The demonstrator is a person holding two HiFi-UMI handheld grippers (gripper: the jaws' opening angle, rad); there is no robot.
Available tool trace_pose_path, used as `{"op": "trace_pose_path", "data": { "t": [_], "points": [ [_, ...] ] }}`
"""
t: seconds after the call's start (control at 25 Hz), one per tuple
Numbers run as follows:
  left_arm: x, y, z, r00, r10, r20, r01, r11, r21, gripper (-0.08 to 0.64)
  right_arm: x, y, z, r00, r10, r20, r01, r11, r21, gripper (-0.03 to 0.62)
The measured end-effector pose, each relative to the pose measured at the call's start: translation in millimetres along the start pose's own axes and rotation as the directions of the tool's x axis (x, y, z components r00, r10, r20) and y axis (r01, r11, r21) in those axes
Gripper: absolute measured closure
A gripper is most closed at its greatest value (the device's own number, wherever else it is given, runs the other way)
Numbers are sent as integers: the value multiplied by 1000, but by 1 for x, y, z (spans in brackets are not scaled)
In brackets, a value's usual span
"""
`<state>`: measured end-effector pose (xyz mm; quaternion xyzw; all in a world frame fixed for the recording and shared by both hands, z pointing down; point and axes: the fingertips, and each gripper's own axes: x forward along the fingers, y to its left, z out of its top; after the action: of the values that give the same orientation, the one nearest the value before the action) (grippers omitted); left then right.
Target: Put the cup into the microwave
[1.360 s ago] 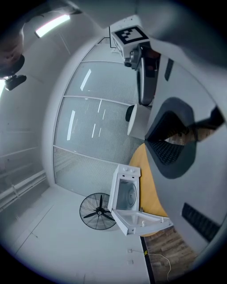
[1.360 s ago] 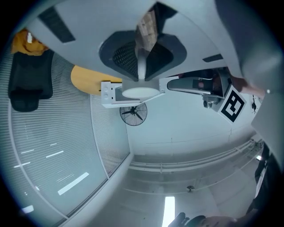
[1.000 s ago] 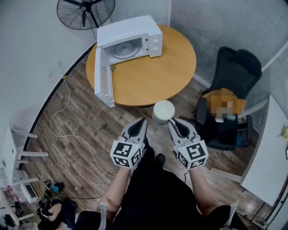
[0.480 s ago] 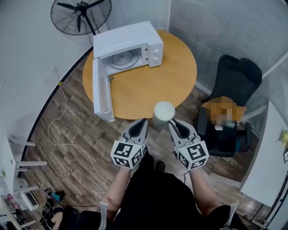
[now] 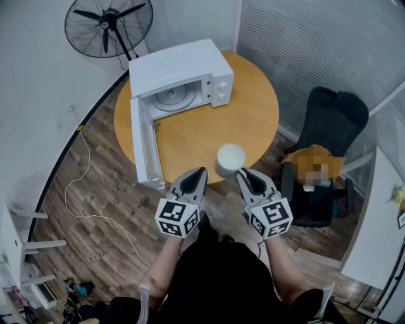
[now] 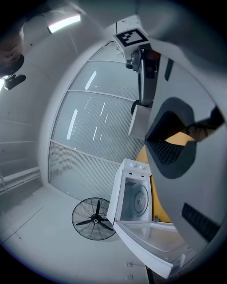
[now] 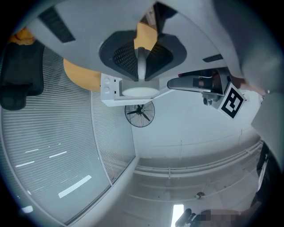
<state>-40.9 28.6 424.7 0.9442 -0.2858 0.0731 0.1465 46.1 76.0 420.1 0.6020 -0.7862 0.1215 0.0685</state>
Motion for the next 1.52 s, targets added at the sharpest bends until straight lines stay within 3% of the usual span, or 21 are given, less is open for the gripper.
{"op": "trace_pose_path", "data": {
  "t": [0.8, 1.52],
  "points": [
    [21, 50, 6, 1000, -7, -14, 6, 1000, -18, 569, 63, -5, 1, 1000, 20, -21, -20, 1000, -1, 537],
    [93, 118, 47, 984, 180, 11, -180, 983, -34, 569, 182, -63, 37, 979, 202, -28, -204, 977, -61, 535]
  ]
}}
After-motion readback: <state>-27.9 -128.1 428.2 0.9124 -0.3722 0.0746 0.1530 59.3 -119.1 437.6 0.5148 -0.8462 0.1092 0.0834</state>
